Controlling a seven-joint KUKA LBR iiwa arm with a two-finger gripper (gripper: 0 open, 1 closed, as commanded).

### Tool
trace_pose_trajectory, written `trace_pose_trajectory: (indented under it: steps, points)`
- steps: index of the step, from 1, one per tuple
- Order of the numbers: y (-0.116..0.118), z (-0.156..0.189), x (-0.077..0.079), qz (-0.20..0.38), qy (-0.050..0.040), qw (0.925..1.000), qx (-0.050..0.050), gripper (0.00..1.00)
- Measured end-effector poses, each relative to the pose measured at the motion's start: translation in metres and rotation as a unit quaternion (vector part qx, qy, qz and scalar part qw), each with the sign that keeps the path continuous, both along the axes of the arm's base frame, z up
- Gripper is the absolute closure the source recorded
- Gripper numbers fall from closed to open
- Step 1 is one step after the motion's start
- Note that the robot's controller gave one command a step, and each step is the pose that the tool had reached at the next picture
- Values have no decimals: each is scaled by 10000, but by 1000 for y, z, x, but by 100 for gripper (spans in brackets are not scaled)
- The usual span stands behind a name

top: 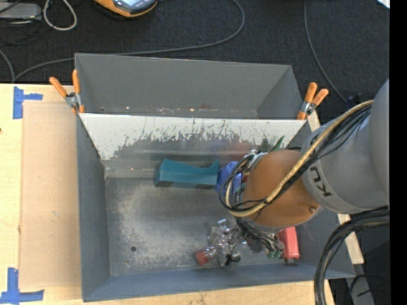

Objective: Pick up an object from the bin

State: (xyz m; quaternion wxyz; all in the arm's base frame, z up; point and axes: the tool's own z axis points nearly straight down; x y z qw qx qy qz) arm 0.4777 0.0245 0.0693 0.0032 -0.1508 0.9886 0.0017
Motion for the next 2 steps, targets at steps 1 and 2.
trace_pose_trajectory:
  steps: [1, 2]
  points:
    - [0, 16, -4, -1, 68, 10000, -3, 100]
    - [0, 57, -3, -6, 56, 10000, -1, 100]
